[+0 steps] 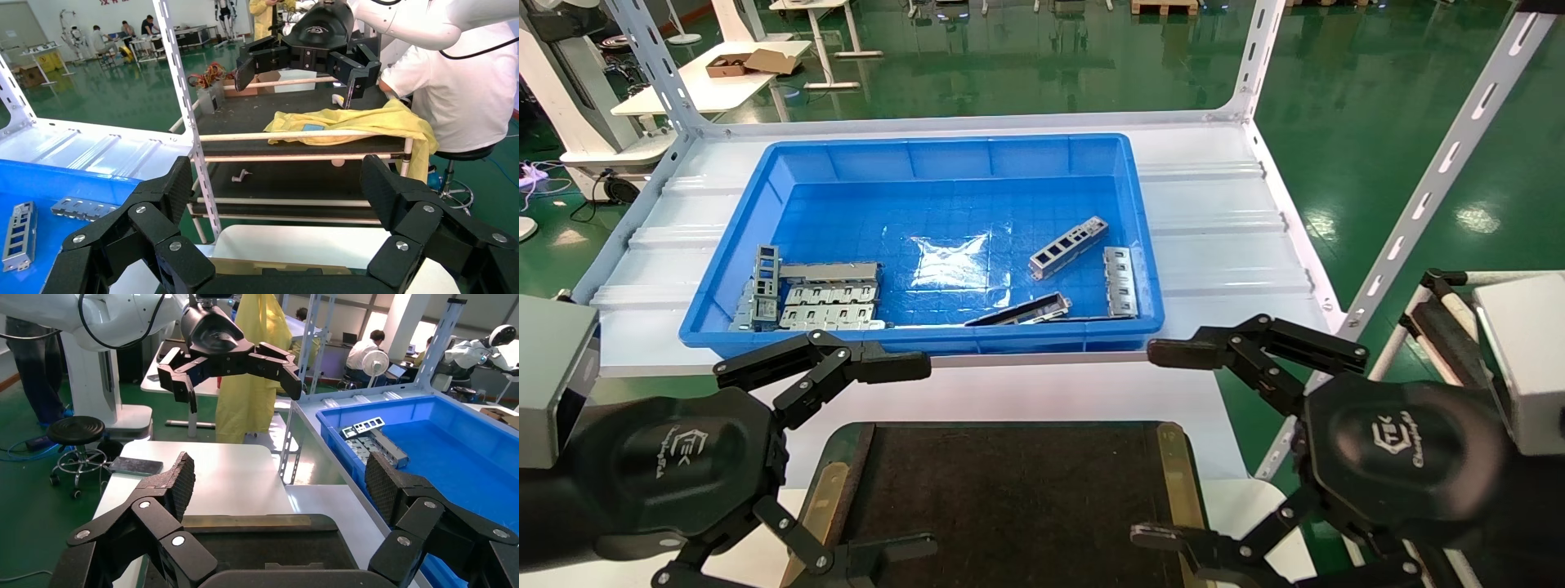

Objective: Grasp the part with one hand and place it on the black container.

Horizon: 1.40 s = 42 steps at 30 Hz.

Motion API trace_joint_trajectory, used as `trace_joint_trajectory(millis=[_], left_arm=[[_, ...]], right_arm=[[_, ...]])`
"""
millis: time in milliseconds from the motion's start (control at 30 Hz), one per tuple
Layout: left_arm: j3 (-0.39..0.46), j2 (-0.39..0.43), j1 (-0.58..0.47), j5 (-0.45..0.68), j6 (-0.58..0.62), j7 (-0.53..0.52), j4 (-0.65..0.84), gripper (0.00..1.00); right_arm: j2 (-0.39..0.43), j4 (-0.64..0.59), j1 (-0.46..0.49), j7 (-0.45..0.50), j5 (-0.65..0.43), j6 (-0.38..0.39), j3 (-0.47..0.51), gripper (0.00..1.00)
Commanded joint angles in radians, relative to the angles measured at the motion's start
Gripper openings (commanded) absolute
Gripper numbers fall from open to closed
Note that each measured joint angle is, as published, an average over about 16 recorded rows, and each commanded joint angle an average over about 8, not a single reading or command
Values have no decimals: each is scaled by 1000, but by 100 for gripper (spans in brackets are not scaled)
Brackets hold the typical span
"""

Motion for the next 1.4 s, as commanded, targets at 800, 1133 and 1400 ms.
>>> trace_joint_trajectory(millis=[800, 1133, 1400], left_arm=[[0, 0, 0, 0, 0, 0, 0, 100], [0, 0, 0, 0, 1, 0, 0, 100], [4, 4, -5, 12, -16, -6, 1, 100]], right_arm=[[0, 0, 0, 0, 0, 0, 0, 100], [0, 0, 0, 0, 0, 0, 0, 100], [0, 0, 0, 0, 0, 0, 0, 100]])
